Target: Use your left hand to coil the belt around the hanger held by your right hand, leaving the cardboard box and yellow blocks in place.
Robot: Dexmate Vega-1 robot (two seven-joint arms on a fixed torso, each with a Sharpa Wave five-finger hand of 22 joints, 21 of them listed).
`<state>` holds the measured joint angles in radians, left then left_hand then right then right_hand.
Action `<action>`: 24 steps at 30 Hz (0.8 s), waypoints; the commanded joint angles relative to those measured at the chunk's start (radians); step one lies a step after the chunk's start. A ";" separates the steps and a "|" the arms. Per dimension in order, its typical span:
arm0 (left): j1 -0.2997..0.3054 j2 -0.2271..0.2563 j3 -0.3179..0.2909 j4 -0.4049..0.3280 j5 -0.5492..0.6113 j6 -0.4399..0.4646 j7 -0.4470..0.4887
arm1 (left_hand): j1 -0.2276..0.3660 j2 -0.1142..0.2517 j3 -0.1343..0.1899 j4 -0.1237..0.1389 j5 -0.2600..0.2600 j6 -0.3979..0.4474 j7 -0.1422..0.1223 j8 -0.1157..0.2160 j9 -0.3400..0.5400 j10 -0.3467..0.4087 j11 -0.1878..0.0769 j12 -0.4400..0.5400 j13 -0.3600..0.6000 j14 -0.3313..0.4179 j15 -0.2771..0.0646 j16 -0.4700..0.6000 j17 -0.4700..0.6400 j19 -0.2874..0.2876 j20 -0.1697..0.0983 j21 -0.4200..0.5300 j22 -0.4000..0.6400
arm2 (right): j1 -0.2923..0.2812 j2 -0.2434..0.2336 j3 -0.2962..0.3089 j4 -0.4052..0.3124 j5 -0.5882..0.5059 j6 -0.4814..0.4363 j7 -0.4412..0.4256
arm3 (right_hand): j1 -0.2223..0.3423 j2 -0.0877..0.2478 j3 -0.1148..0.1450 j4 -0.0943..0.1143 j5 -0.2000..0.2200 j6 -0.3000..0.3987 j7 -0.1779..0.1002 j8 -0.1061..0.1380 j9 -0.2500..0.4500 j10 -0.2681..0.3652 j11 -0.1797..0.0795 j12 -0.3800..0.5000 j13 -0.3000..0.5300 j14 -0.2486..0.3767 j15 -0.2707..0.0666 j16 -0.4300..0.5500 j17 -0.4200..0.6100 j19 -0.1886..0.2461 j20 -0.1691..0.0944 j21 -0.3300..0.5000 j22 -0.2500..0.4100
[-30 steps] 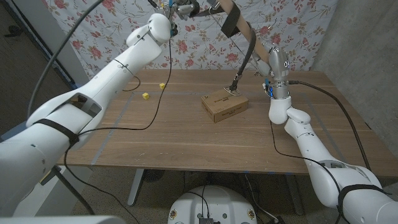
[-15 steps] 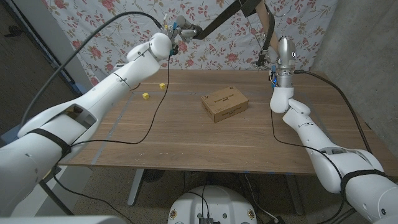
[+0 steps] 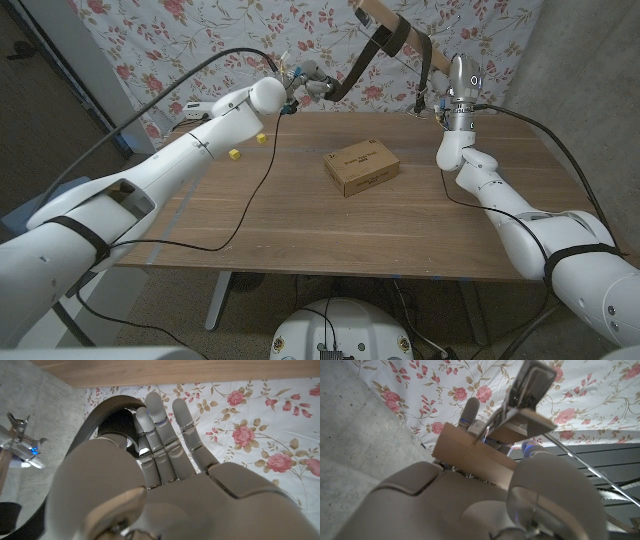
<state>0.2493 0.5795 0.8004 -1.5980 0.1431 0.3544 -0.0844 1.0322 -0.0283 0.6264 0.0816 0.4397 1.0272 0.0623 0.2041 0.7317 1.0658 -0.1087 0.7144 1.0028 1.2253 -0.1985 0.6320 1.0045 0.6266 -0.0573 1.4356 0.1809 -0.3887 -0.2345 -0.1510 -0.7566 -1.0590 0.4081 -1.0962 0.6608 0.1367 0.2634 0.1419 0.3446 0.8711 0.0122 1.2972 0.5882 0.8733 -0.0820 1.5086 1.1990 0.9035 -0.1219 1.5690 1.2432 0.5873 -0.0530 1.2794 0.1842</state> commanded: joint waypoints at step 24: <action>0.022 -0.041 0.036 -0.040 -0.083 -0.140 -0.197 | 0.040 0.009 0.000 0.000 -0.004 0.051 0.045 -0.002 0.005 0.023 -0.018 -0.012 0.015 0.006 -0.005 -0.009 0.010 -0.001 -0.056 0.006 0.000 | 0.098 -0.022 -0.283 0.112 0.026 -0.441 0.018 | 0.022 0.020 -0.013 0.002 -0.009 0.015 -0.005 0.013 -0.001 0.019 -0.005 0.022 0.027 0.029 -0.089 0.001 0.002 0.022 -0.082 0.024 0.005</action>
<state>0.2510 0.5338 0.8420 -1.5919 0.0908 0.2487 -0.2437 1.0428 -0.0389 0.6260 0.0813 0.4320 1.0273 0.0622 0.2022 0.7346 1.0679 -0.1067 0.7025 1.0122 1.2297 -0.2017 0.6235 1.0120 0.6267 -0.0573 1.4356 0.1809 -0.3174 -0.2458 -0.3214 -0.6913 -1.0591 0.0732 -1.0927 0.6610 0.1365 0.2551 0.1418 0.3363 0.8756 0.0077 1.3025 0.5886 0.8865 -0.0875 1.5210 1.2216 0.9257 -0.1327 1.5672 1.2430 0.6057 -0.0571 1.2999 0.1840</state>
